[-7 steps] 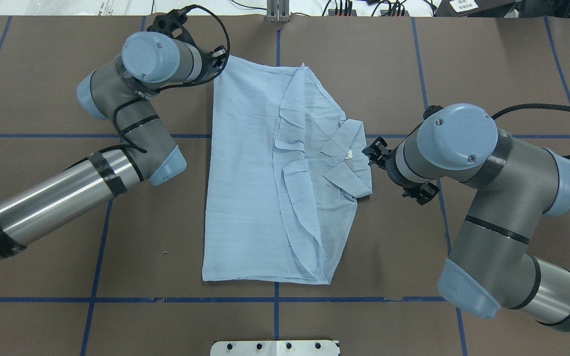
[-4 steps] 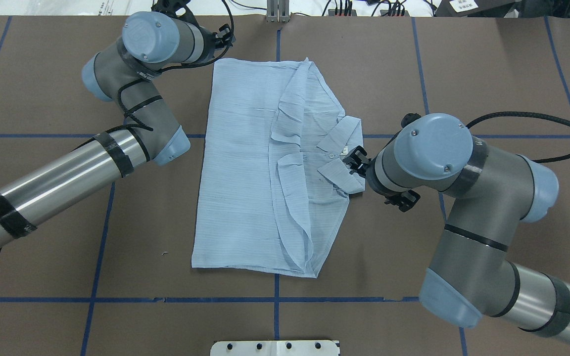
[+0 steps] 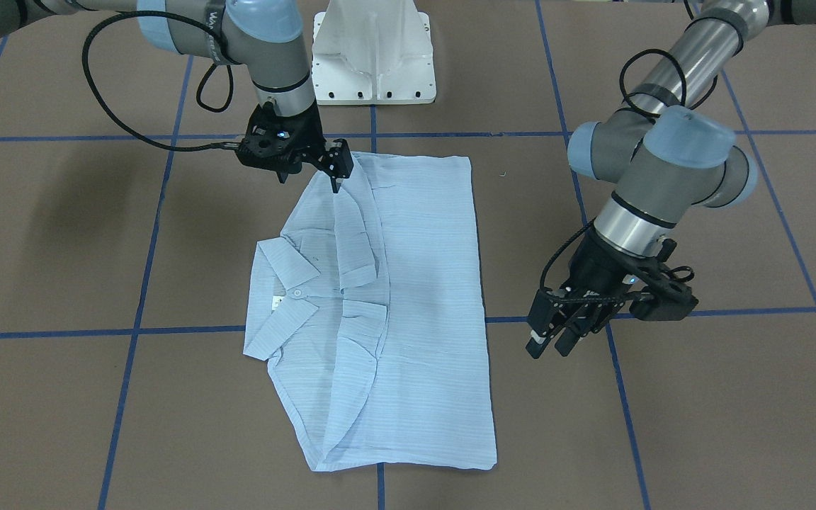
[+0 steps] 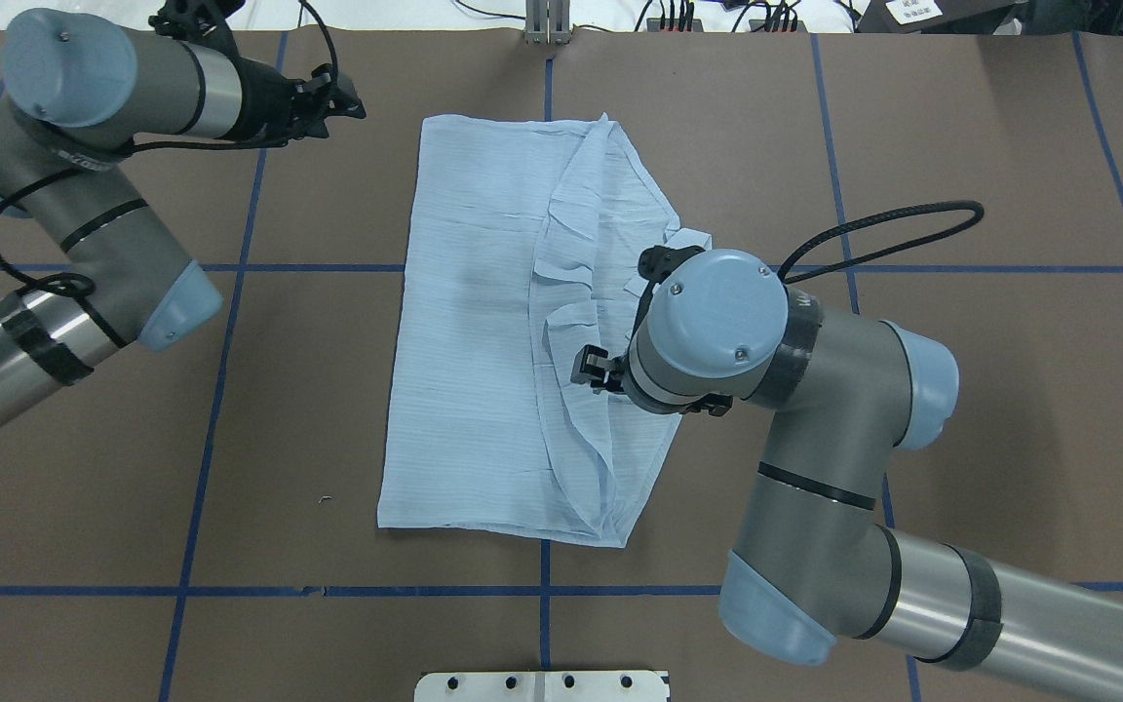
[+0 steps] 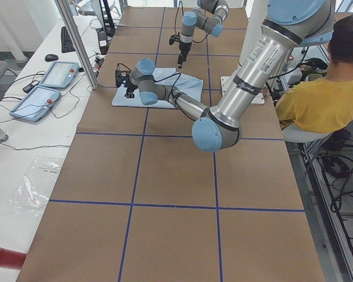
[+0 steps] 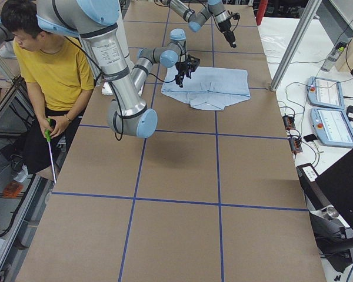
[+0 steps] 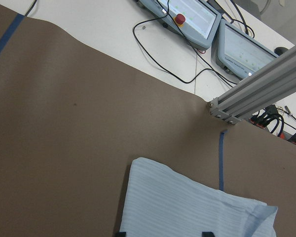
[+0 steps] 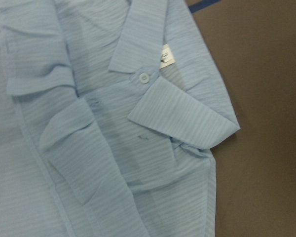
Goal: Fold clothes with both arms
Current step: 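Release and raise the left gripper while the right gripper moves onto the shirt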
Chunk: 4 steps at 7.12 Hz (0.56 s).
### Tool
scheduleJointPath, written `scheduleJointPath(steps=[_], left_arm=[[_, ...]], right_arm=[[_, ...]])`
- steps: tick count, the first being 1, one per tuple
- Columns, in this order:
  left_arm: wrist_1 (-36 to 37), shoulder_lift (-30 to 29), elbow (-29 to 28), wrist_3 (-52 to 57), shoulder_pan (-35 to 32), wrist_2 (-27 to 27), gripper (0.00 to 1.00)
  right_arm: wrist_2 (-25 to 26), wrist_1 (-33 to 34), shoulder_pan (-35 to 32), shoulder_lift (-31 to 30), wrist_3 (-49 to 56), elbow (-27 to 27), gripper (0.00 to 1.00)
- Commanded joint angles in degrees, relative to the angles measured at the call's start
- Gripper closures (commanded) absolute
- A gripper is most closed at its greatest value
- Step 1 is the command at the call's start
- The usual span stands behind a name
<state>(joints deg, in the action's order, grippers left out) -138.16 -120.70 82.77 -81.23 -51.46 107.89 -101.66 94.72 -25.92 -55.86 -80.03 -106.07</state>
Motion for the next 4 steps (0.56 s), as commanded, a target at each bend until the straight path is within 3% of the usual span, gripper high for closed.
scheduleJointPath(steps=[1, 2, 4], left_arm=[[-0.27, 6.86, 5.11, 0.28, -0.48, 1.71, 0.4], [-0.88, 7.84, 5.04, 0.8, -0.48, 2.06, 0.4], [-0.89, 8.11, 5.12, 1.25, -0.48, 2.49, 0.39]], right_arm=[[-7.08, 0.46, 0.96, 6.77, 16.34, 9.23, 0.0], [-8.1, 0.64, 1.22, 10.39, 19.97, 13.48, 0.0], [-2.69, 2.29, 3.15, 11.21, 28.92, 15.72, 0.0]])
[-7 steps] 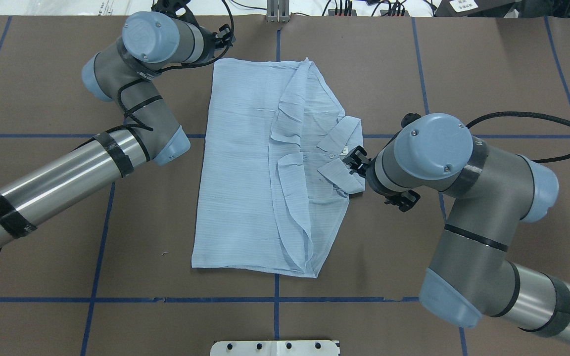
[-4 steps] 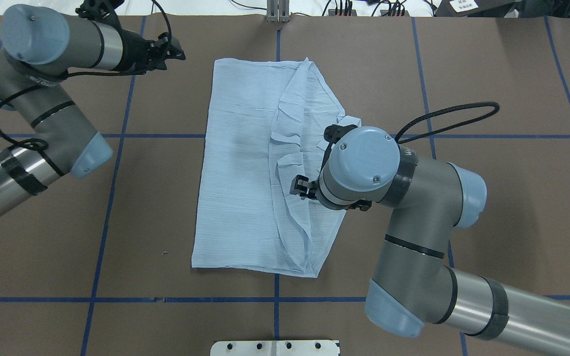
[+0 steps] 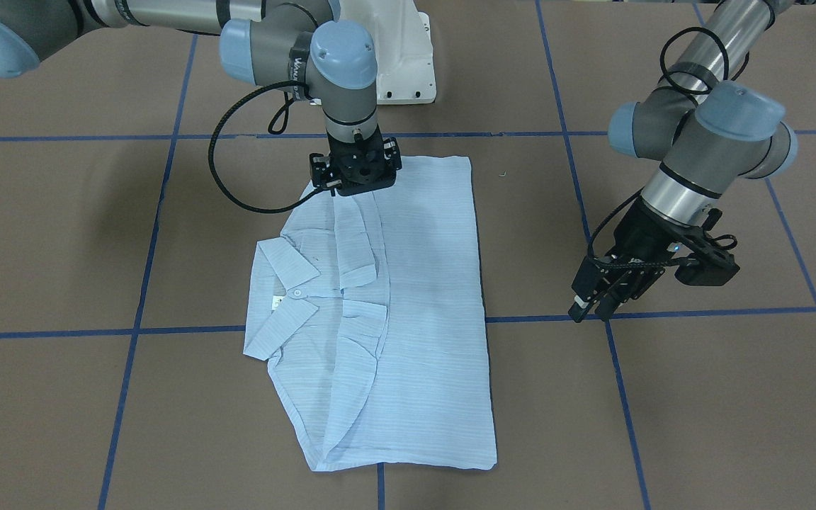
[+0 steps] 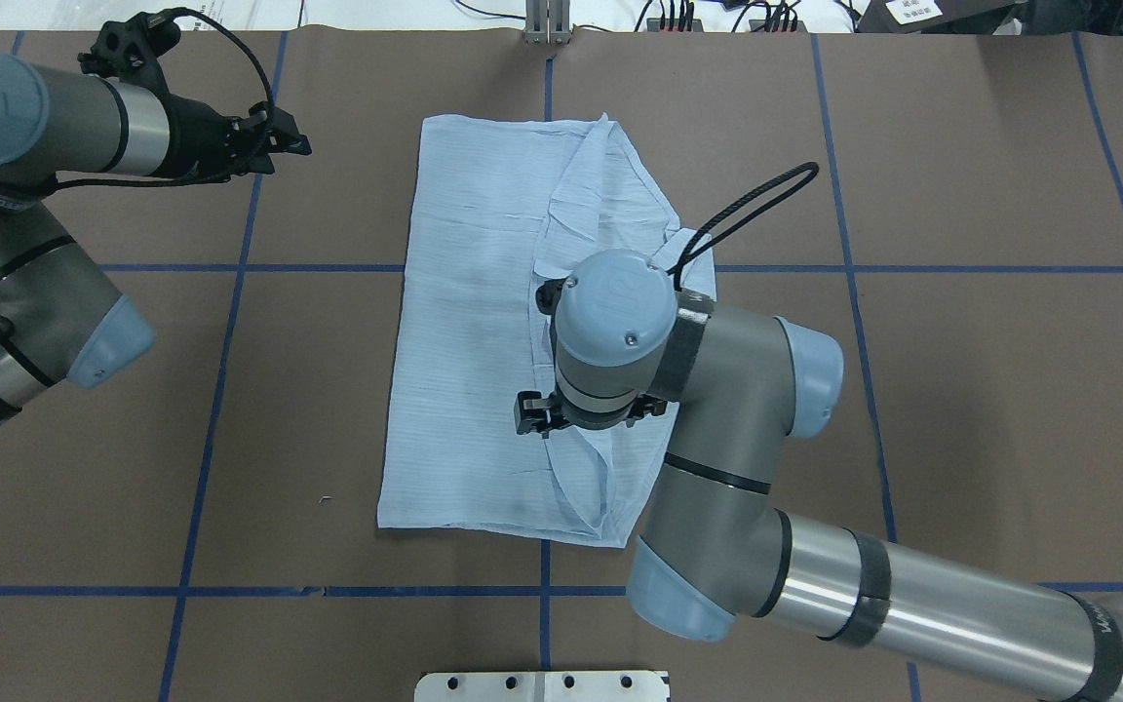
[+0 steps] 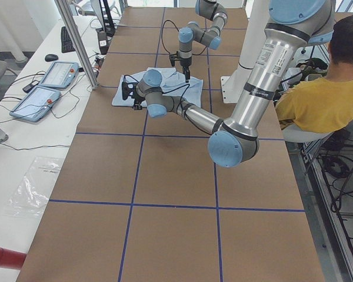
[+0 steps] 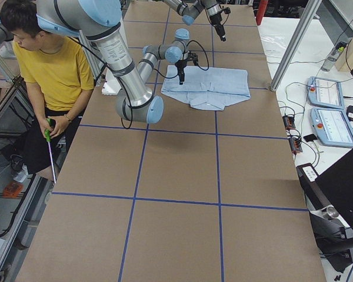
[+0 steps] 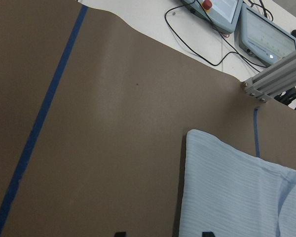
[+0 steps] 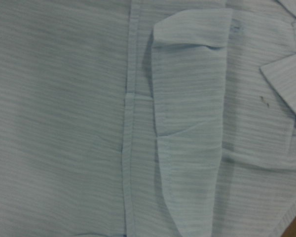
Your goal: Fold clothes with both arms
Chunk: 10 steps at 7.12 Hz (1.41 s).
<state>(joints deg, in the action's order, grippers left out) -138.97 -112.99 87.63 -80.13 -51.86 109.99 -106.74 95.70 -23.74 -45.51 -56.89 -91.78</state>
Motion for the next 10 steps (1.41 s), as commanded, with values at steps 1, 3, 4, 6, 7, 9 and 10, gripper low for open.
scheduleJointPath(steps=[1, 3, 4, 6, 7, 9, 10], left_arm=[[-0.16, 0.49, 0.35, -0.28, 0.01, 1.53, 0.38], [-0.07, 0.57, 0.27, -0.46, 0.01, 1.54, 0.38], [-0.16, 0.92, 0.26, -0.46, 0.01, 1.63, 0.38], [-0.16, 1.36, 0.18, -0.46, 0.01, 1.63, 0.38], [-0.16, 1.36, 0.26, -0.46, 0.01, 1.63, 0.38], [-0.16, 1.36, 0.09, -0.46, 0.18, 1.63, 0.37], [-0.16, 1.36, 0.09, -0.46, 0.18, 1.63, 0.37]], right_arm=[[5.2, 4.55, 1.93, 1.29, 9.91, 1.43, 0.0], [8.29, 7.13, 3.17, 1.21, 12.84, 1.17, 0.0], [10.91, 8.44, 4.83, 1.38, 12.85, 1.25, 0.0], [11.46, 8.98, 5.98, 1.3, 12.85, 1.34, 0.0], [12.33, 9.07, 6.33, 0.86, 12.85, 1.34, 0.0], [12.43, 9.24, 6.69, 0.78, 12.85, 1.34, 0.0], [12.43, 9.24, 6.69, 1.21, 12.85, 1.34, 0.0]])
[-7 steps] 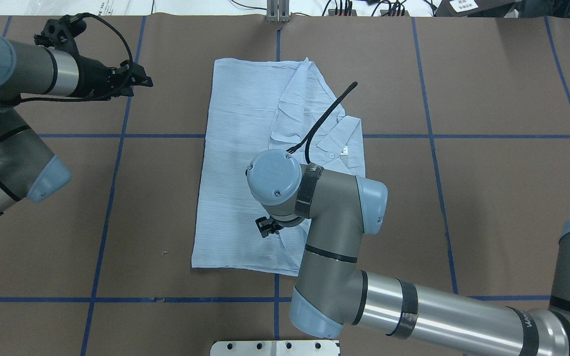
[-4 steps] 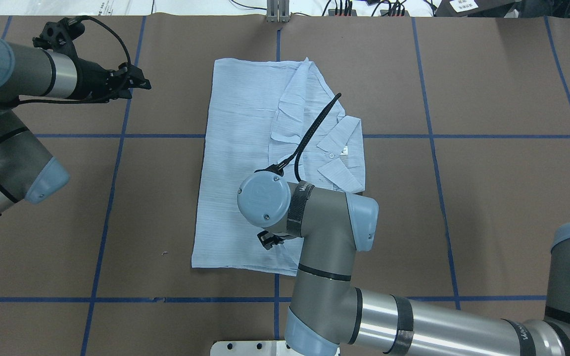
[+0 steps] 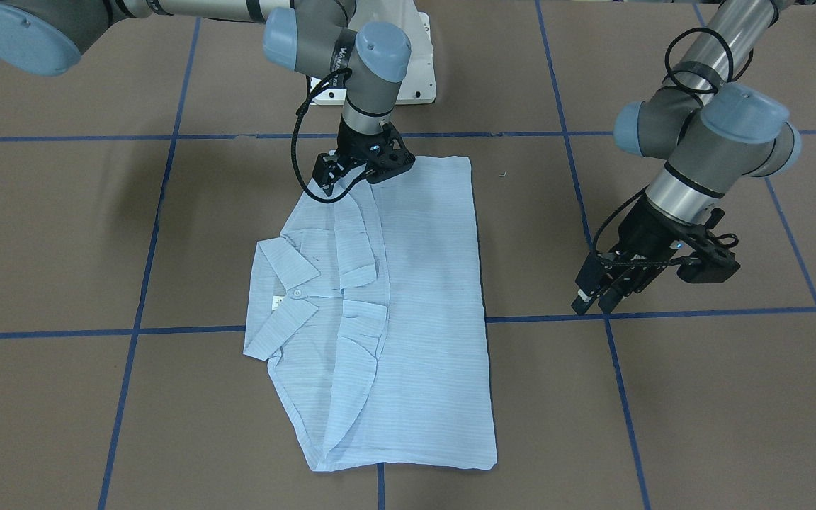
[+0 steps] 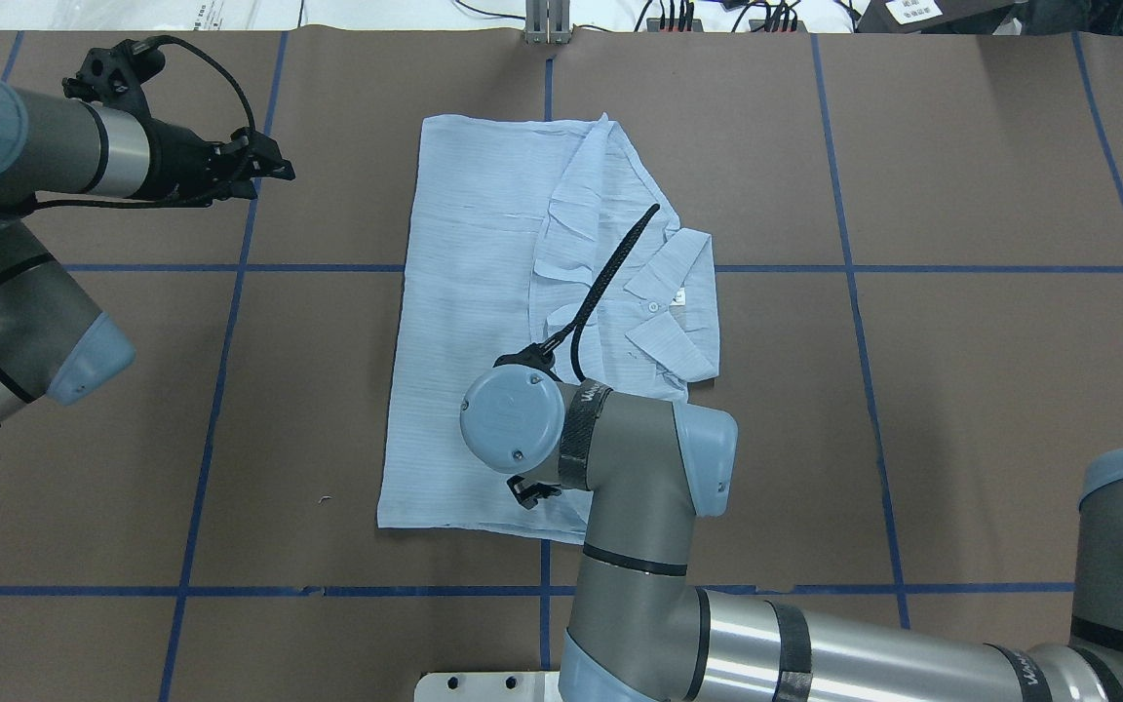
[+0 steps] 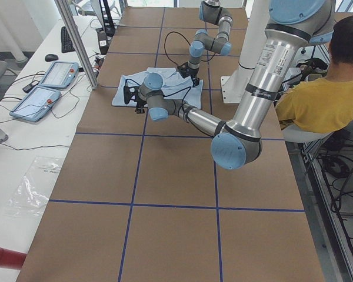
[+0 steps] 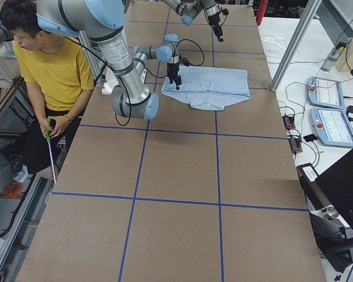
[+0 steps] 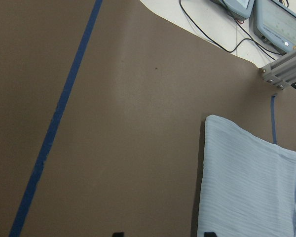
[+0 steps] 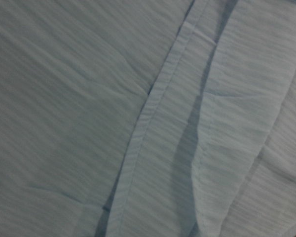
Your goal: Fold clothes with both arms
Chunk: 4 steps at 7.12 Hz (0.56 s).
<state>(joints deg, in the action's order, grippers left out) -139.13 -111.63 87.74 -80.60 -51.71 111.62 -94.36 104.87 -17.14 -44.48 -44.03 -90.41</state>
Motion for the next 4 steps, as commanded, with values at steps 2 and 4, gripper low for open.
scheduleJointPath(steps=[2, 4], left_arm=[[0.0, 0.01, -0.03, 0.0, 0.03, 0.0, 0.37], [0.0, 0.01, 0.06, 0.0, 0.03, 0.0, 0.37]], right_arm=[[0.14, 0.42, 0.0, -0.34, 0.0, -0.37, 0.0], [0.23, 1.64, -0.26, -2.17, 0.09, -1.68, 0.0]])
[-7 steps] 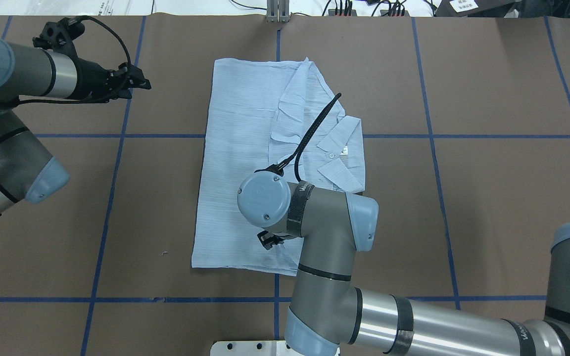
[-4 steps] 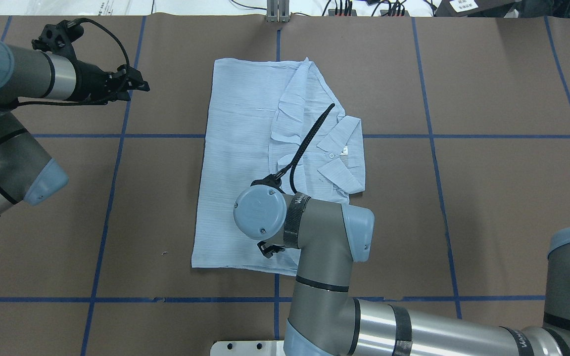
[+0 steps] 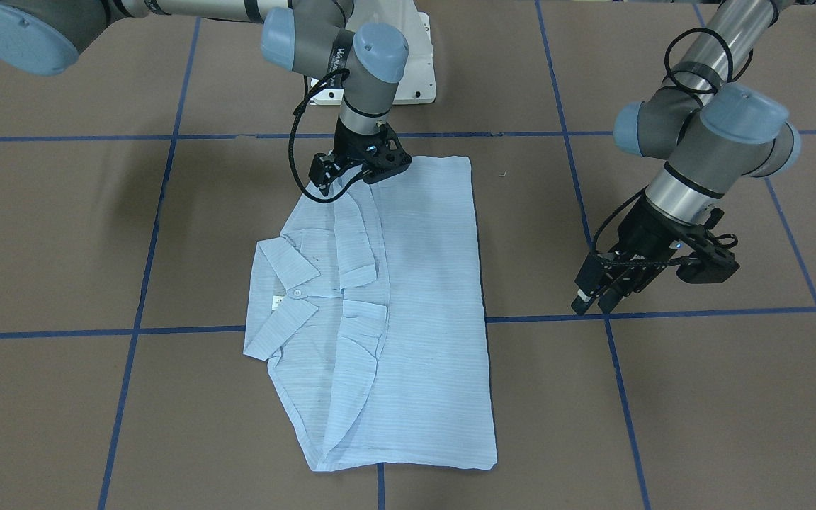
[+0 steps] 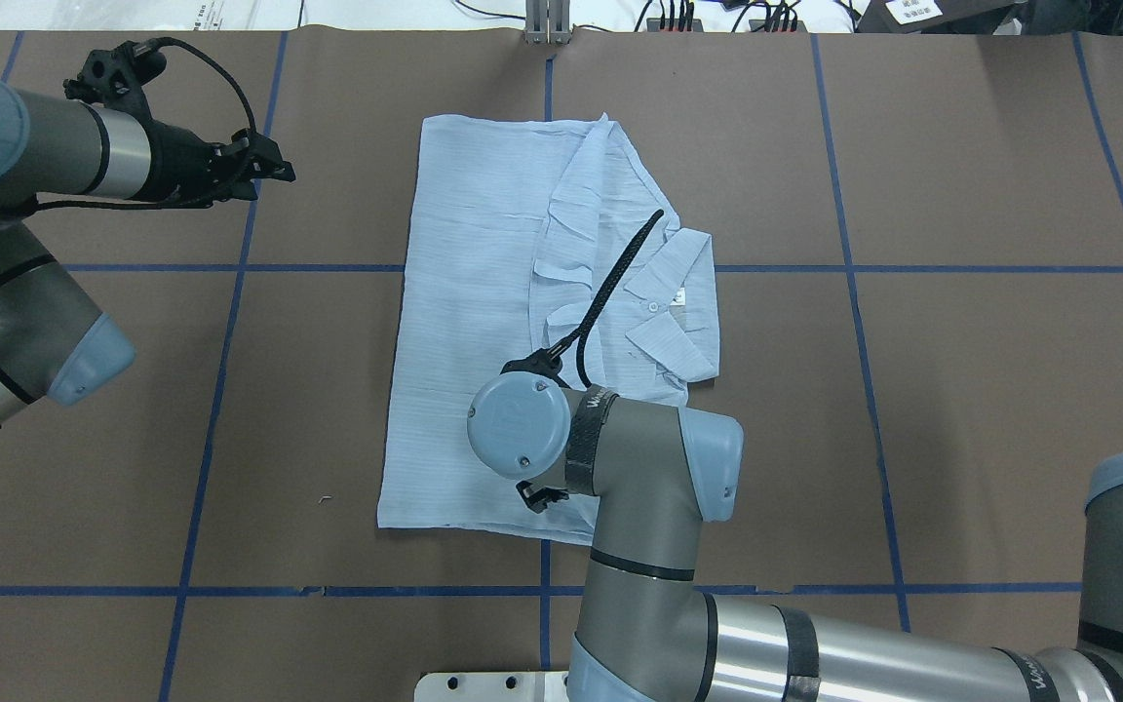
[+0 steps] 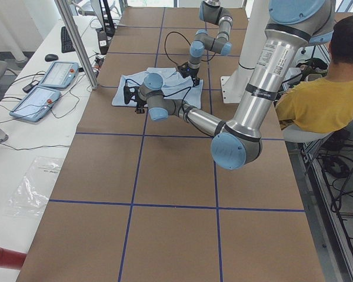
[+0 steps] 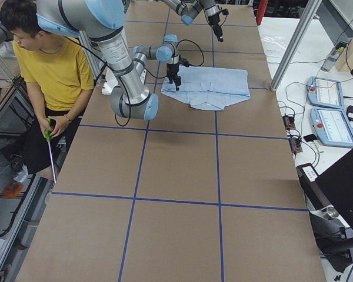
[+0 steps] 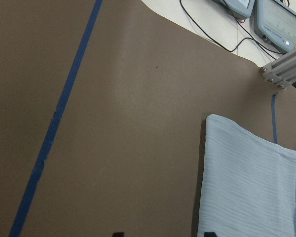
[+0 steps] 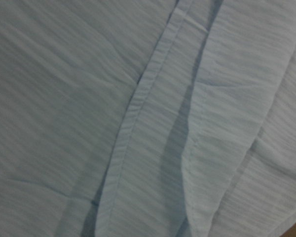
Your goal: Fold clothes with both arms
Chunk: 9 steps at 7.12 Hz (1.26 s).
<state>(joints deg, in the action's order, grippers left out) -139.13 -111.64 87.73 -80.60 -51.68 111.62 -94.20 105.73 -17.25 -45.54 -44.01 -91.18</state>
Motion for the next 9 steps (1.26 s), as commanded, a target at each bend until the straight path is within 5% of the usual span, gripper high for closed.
scheduleJointPath(steps=[1, 5, 7, 9], left_arm=[[0.0, 0.01, 0.08, 0.0, 0.0, 0.0, 0.37], [0.09, 0.01, 0.34, 0.09, 0.0, 0.09, 0.37], [0.09, 0.01, 0.25, 0.18, 0.0, 0.09, 0.37], [0.09, -0.07, 0.34, 0.18, 0.0, 0.09, 0.37]], right_arm=[[0.16, 0.79, -0.16, -3.65, 0.24, -3.54, 0.0], [0.33, 0.88, -2.96, -11.65, 4.53, -9.17, 0.0], [0.16, 1.66, -6.21, -19.2, 10.67, -17.41, 0.0], [-0.19, 2.02, -6.75, -20.21, 10.36, -19.03, 0.0]])
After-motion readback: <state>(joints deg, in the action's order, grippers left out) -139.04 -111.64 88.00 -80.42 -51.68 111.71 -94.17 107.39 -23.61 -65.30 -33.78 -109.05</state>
